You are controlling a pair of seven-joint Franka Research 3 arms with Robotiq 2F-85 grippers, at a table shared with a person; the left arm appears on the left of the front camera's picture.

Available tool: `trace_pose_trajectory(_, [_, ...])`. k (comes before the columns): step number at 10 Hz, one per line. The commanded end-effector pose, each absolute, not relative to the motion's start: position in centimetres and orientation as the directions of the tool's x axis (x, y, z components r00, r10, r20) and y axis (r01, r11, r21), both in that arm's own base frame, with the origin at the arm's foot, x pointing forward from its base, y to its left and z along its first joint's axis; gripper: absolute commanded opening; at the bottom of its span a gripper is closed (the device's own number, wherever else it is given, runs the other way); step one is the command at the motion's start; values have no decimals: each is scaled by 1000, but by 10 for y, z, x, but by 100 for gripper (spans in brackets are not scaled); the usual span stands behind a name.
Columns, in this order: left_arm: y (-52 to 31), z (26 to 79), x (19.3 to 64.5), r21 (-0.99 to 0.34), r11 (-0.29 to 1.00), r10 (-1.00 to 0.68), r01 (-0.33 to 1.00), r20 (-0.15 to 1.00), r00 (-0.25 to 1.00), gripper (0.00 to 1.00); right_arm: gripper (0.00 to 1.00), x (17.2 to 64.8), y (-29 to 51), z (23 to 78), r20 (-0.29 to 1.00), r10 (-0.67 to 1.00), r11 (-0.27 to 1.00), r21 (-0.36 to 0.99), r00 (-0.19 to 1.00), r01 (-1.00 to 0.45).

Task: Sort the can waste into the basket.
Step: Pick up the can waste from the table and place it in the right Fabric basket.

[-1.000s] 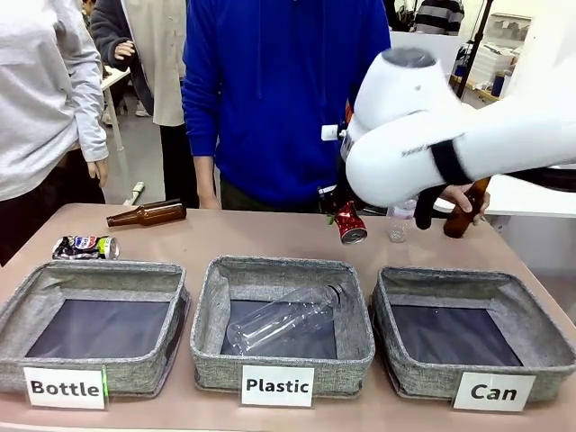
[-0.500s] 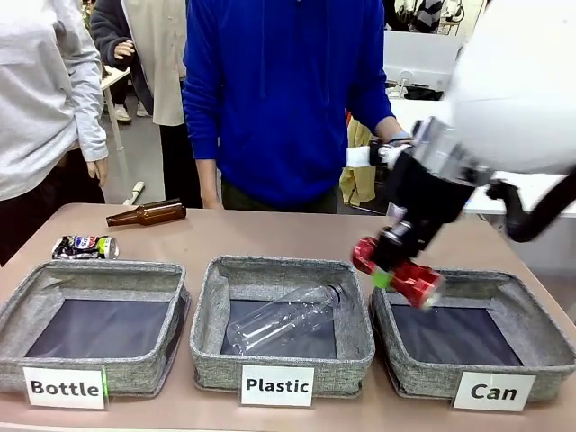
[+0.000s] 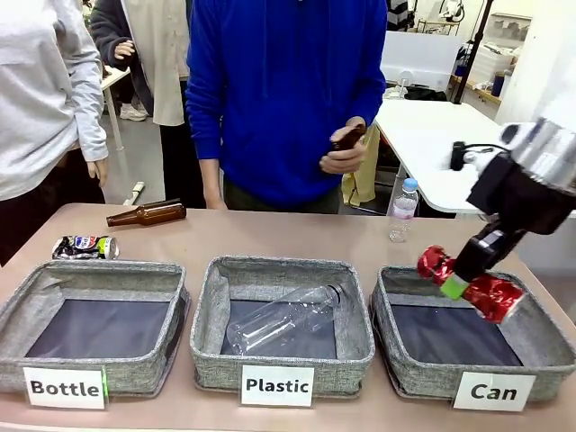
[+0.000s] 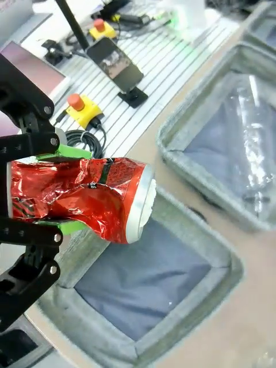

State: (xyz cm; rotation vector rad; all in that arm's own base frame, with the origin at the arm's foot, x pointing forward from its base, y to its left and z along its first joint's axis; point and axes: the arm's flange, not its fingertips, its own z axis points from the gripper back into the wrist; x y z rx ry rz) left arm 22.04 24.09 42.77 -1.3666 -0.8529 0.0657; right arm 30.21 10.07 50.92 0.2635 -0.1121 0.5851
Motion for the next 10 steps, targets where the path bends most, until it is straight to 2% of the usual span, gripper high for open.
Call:
trace_pose_trajectory(1, [241, 428, 220, -855, 251, 506, 454, 516, 692, 100, 32, 305, 71, 501, 234, 471, 830, 208, 850, -517])
trace_pose_trajectory(3, [241, 428, 220, -855, 251, 506, 454, 516, 692, 100, 32, 319, 54, 495, 257, 596, 759, 129, 761, -638])
trace_pose_trajectory(4, [241, 428, 220, -855, 251, 506, 454, 516, 692, 100, 32, 326, 49, 488, 263, 727, 639, 76, 634, -765])
trace_pose_trajectory(5, [241, 428, 220, -855, 251, 506, 454, 516, 692, 100, 32, 330, 42, 476, 244, 875, 436, -26, 417, -900])
trace_pose_trajectory(6, [241, 428, 220, -855, 251, 506, 454, 516, 692, 100, 32, 330, 35, 468, 253, 958, 158, -85, 132, -984])
trace_pose_trajectory(7, [241, 428, 220, -855, 251, 506, 454, 516, 692, 100, 32, 330, 29, 461, 271, 962, -3, -100, -30, -995])
trace_pose_trajectory(8, [241, 428, 220, -855, 251, 506, 454, 516, 692, 100, 32, 329, 29, 458, 259, 961, -69, -115, -97, -991])
trace_pose_trajectory(10, [241, 428, 220, -855, 251, 506, 454, 516, 692, 100, 32, 331, 34, 454, 237, 966, -81, -111, -106, -991])
